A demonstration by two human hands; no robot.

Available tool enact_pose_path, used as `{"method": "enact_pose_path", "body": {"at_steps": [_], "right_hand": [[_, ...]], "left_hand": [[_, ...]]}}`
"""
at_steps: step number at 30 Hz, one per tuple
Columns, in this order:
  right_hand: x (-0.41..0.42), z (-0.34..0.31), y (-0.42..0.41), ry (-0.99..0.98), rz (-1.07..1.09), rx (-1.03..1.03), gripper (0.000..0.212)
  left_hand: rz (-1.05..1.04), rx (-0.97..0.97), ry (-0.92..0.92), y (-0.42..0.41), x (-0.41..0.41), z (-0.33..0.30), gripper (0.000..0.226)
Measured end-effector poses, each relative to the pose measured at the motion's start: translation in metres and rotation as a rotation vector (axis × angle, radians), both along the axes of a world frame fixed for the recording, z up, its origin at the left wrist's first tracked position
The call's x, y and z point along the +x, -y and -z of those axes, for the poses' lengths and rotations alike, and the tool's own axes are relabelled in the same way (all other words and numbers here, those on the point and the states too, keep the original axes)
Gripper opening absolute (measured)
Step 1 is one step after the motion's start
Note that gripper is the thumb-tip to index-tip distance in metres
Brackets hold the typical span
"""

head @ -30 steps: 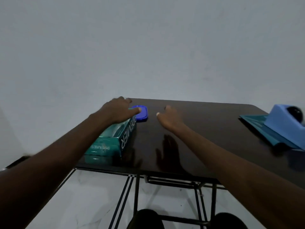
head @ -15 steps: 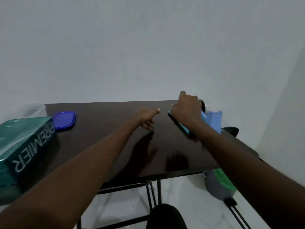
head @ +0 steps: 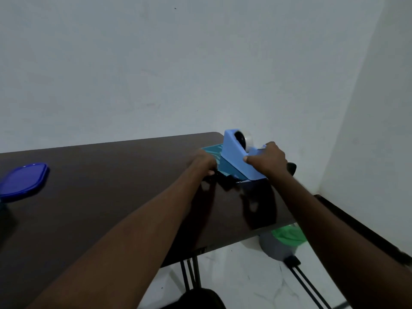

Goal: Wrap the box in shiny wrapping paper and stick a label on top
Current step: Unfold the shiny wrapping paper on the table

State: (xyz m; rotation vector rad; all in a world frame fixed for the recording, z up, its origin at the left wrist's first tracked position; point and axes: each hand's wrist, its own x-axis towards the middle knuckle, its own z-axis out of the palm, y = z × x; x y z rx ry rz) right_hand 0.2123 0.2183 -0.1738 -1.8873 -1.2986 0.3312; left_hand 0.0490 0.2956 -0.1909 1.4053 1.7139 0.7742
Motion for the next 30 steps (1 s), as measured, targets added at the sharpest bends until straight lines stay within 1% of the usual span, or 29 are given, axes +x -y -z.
{"method": "enact_pose_path", "body": {"at_steps": [3, 4, 8, 11, 14, 16, 18, 21, 25, 30], "right_hand": [[0.002, 0.003, -0.003, -0.001, 0.058, 0.055, 0.036], [0.000, 0.003, -0.002, 0.001, 0.072, 0.074, 0.033], [-0.019, 0.004, 0.000, 0.042, 0.087, 0.158, 0.031], [-0.038, 0.004, 0.000, 0.046, 0.063, 0.175, 0.029], [-0.063, 0.004, 0.002, 0.054, 0.015, 0.205, 0.028], [-0.079, 0.005, 0.004, 0.037, -0.011, 0.231, 0.027], [-0.097, 0.006, 0.003, 0.016, -0.033, 0.259, 0.030], [-0.120, 0.008, 0.004, 0.049, -0.068, 0.258, 0.030], [-0.141, 0.016, 0.007, 0.032, -0.100, 0.295, 0.032], [-0.158, 0.023, 0.010, 0.069, -0.110, 0.324, 0.032]], "left_hand": [[-0.037, -0.007, 0.032, -0.003, -0.003, 0.001, 0.022], [-0.047, 0.002, 0.030, -0.004, -0.007, 0.001, 0.021], [-0.069, 0.017, 0.034, -0.009, -0.030, 0.000, 0.020], [-0.082, -0.020, 0.018, -0.005, -0.064, -0.002, 0.022], [-0.083, -0.091, -0.025, 0.006, -0.111, -0.007, 0.022], [-0.106, -0.100, -0.064, 0.015, -0.142, -0.010, 0.020], [-0.130, -0.104, -0.082, 0.026, -0.175, -0.014, 0.019], [-0.158, -0.115, -0.104, 0.041, -0.217, -0.019, 0.015], [-0.153, -0.159, -0.162, 0.052, -0.249, -0.022, 0.014], [-0.159, -0.188, -0.206, 0.064, -0.271, -0.024, 0.018]]}}
